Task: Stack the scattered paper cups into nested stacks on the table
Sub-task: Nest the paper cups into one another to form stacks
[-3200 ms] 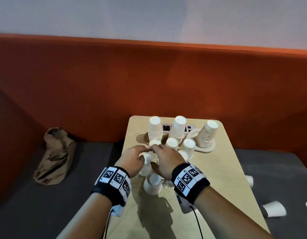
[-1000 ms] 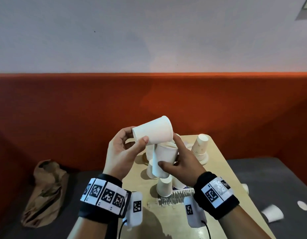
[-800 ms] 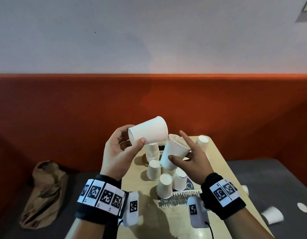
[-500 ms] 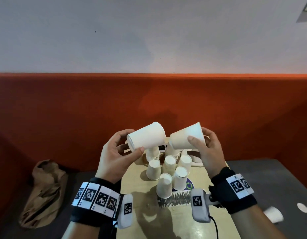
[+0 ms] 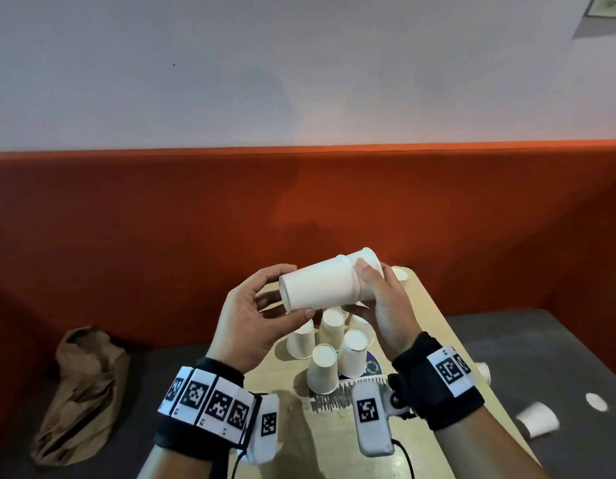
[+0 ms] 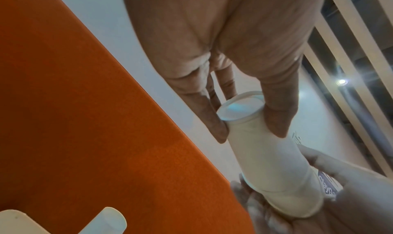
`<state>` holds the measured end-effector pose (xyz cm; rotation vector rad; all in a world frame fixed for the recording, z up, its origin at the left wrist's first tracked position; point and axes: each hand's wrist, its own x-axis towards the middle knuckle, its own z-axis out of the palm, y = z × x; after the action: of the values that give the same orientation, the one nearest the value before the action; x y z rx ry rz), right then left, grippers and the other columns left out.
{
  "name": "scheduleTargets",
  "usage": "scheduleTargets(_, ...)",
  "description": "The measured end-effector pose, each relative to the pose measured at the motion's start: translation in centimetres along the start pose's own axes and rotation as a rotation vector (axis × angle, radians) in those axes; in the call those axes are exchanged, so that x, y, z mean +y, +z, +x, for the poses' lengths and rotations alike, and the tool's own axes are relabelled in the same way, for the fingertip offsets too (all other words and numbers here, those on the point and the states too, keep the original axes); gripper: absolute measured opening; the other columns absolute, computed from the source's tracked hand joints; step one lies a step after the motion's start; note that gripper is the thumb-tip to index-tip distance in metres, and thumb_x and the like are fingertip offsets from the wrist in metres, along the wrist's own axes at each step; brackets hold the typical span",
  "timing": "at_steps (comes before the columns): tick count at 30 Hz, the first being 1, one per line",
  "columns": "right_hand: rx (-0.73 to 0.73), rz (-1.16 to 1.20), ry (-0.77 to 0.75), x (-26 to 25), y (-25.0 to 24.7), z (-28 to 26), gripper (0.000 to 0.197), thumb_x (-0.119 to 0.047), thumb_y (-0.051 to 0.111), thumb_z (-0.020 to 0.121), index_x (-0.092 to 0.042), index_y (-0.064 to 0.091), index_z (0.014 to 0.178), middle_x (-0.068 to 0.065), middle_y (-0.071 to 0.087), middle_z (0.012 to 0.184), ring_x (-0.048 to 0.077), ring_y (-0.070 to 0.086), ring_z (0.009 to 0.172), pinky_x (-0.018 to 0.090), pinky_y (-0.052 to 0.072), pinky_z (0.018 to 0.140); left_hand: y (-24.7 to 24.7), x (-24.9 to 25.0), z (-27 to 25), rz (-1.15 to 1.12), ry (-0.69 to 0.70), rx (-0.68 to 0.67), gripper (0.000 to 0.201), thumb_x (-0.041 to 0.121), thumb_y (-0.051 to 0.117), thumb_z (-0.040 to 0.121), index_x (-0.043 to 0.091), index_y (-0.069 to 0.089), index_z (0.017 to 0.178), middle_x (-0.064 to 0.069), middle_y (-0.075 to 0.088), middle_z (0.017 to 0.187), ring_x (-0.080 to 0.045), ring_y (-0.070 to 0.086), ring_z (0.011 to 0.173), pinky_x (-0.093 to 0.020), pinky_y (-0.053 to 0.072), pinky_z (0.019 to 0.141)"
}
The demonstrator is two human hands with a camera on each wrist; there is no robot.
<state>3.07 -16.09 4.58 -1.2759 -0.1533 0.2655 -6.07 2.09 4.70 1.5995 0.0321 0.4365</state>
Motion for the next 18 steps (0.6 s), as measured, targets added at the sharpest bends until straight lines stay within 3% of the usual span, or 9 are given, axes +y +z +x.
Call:
scheduleTargets(3,-0.013,0.006,0.061,0.5,0.8,-0.2,0.066,-0.069,0.060,0.082,-0.018,0.060,0.124,0.020,0.065,0.120,0.038,0.066,0.108,0.062,0.051,0.094,0.9,0.1,-0.1,-0.011,-0.007,0.025,0.058,0.024,0.092,0.058,0.029,0.069,0.111,0.000,0.065,0.119,-0.021,0.070,0.099,-0.047,0.061,0.077)
scheduleTargets(5,-0.035,0.077,0.115,0.7,1.4,-0.5,0.078,-0.077,0.054,0.081,-0.013,0.059,0.127,0.026,0.065,0.120,0.042,0.065,0.111,0.061,0.049,0.097,1.5,0.0,-0.2,0.010,-0.003,0.050,0.057,0.033,0.093,0.059,0.033,0.070,0.111,-0.005,0.063,0.121,-0.018,0.071,0.096,-0.044,0.061,0.077)
scheduleTargets(7,-0.053,0.107,0.122,0.9,1.6,-0.5,0.074,-0.073,0.040,0.091,-0.009,0.062,0.120,0.024,0.070,0.110,0.036,0.069,0.104,0.053,0.053,0.094,1.6,-0.1,-0.1,0.051,0.008,0.073,0.055,0.040,0.091,0.060,0.038,0.069,0.111,-0.005,0.064,0.118,-0.016,0.070,0.095,-0.044,0.060,0.078)
scheduleTargets(9,-0.073,0.098,0.129,1.1,1.9,-0.5,0.070,-0.071,0.035,0.093,-0.012,0.063,0.119,0.019,0.073,0.108,0.031,0.071,0.100,0.049,0.054,0.090,1.2,-0.2,0.2,0.112,0.007,0.080,0.058,0.049,0.089,0.058,0.043,0.068,0.112,0.000,0.067,0.115,-0.017,0.069,0.099,-0.045,0.059,0.081)
scheduleTargets(11,-0.101,0.040,0.126,1.4,2.0,-0.4,0.065,-0.069,0.044,0.093,-0.015,0.057,0.126,0.019,0.069,0.118,0.031,0.070,0.102,0.047,0.056,0.084,0.8,-0.1,0.3,0.155,0.022,0.075,0.064,0.053,0.087,0.058,0.042,0.067,0.118,0.005,0.069,0.113,-0.016,0.068,0.101,-0.044,0.058,0.085)
scheduleTargets(14,-0.129,0.047,0.120,1.4,2.1,-0.5,0.045,-0.047,0.055,0.096,-0.014,0.052,0.126,0.016,0.066,0.114,0.024,0.069,0.087,0.035,0.053,0.064,0.5,0.5,0.4,0.087,0.033,0.124,0.081,0.039,0.088,0.064,0.031,0.054,0.136,0.007,0.068,0.119,-0.012,0.068,0.105,-0.028,0.059,0.080)
scheduleTargets(16,-0.157,0.152,0.143,1.1,2.1,-0.7,0.051,-0.039,0.063,0.090,-0.008,0.051,0.129,0.019,0.065,0.120,0.025,0.068,0.092,0.035,0.050,0.064,0.6,0.7,0.5,0.004,0.011,0.149,0.093,0.030,0.084,0.065,0.023,0.040,0.146,0.005,0.067,0.121,-0.009,0.069,0.104,-0.019,0.057,0.071)
scheduleTargets(18,-0.209,0.317,0.176,0.8,2.3,-1.0,0.055,-0.027,0.065,0.090,-0.002,0.045,0.135,0.027,0.059,0.132,0.036,0.066,0.104,0.041,0.055,0.075,1.1,0.6,0.5,-0.005,-0.022,0.093,0.091,0.034,0.088,0.066,0.022,0.043,0.144,0.001,0.070,0.117,-0.011,0.069,0.104,-0.024,0.058,0.078)
